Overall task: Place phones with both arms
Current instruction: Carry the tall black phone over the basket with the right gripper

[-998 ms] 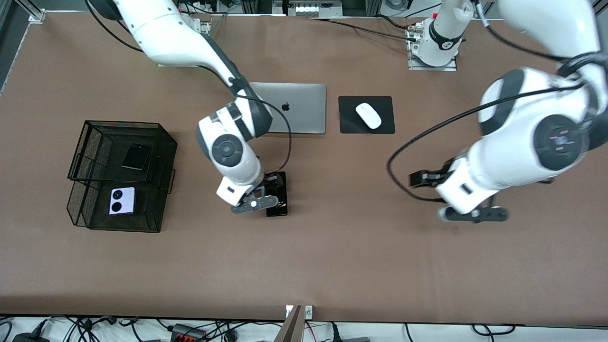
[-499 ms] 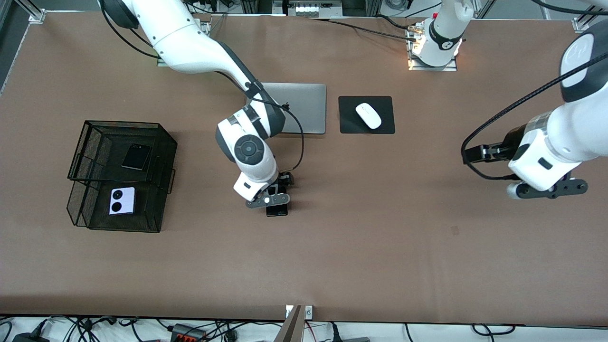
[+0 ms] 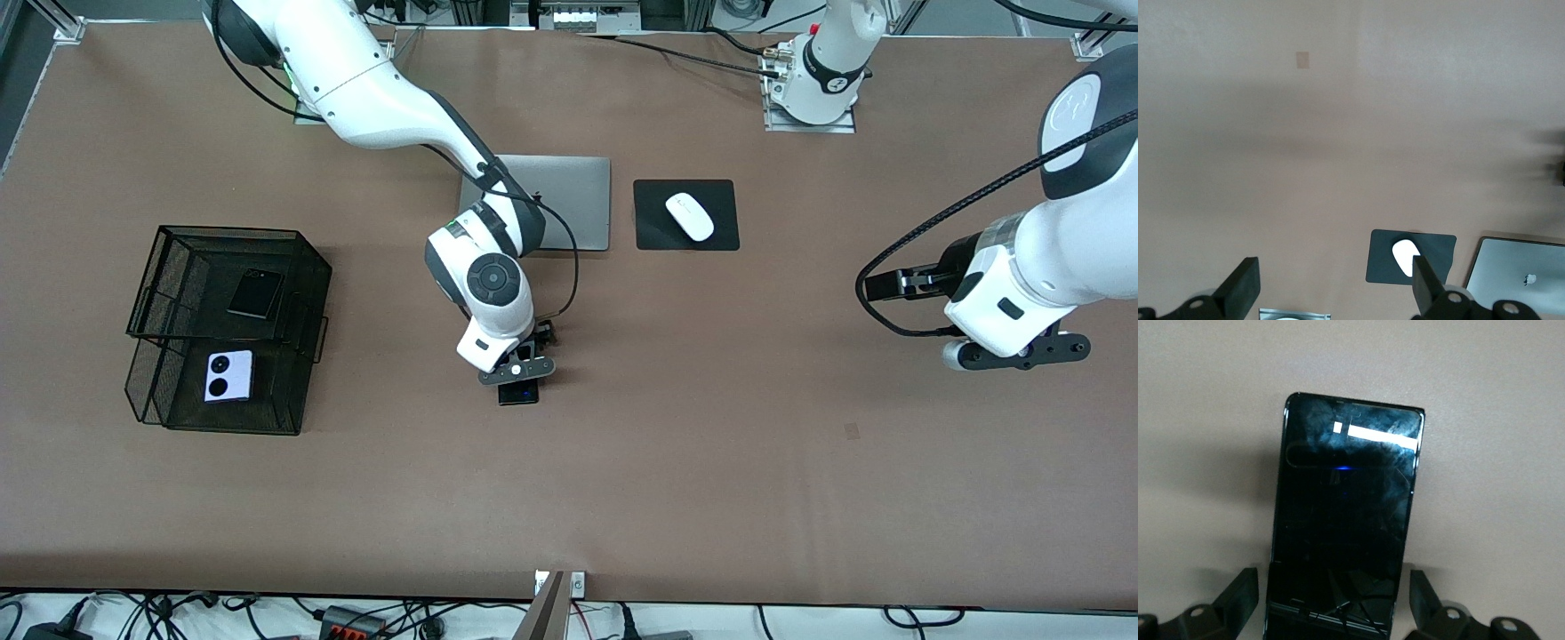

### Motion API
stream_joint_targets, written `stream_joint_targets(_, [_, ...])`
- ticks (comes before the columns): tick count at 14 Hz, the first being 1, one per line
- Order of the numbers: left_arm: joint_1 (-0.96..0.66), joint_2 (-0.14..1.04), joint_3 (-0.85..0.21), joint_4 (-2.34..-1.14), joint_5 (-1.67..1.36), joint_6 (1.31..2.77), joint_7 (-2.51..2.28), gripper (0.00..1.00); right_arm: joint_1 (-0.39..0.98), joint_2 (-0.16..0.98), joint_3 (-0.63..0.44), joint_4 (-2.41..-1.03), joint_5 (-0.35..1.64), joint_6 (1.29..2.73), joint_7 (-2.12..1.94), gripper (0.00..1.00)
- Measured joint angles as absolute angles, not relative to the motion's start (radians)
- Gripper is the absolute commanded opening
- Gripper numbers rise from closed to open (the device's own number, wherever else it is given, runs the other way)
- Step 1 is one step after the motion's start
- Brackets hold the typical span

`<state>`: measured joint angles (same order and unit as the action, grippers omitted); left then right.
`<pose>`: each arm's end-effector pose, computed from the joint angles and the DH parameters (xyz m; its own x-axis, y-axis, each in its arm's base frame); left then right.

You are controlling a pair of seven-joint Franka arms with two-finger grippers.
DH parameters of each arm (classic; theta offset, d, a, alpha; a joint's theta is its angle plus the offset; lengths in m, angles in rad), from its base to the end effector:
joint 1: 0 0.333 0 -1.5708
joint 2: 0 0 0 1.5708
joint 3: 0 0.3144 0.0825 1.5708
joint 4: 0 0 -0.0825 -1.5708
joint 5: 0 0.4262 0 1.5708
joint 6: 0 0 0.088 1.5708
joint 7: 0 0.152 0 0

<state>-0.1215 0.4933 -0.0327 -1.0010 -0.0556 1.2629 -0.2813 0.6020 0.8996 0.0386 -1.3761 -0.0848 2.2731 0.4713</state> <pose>0.6821 -0.1100 0.5181 0.9643 0.1142 -0.2391 0.1188 -0.9929 0.0047 0.6174 0.4490 0.0988 0.9780 0.2082 0.0135 0.2077 -0.9777 0.0317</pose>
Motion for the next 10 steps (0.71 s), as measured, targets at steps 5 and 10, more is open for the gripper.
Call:
stream_joint_targets(5, [-0.128, 0.493, -0.045, -1.027, -0.056, 1.266, -0.281, 1.0, 0.602, 0.913, 0.038, -1.375, -0.085, 2.291, 0.474, 0.76])
stream_joint_targets(10, [-0.128, 0.46, -0.046, -1.084, -0.052, 1.313, -0.284, 1.0, 0.593, 0.908, 0.034, -1.371, -0.084, 2.291, 0.476, 0.36])
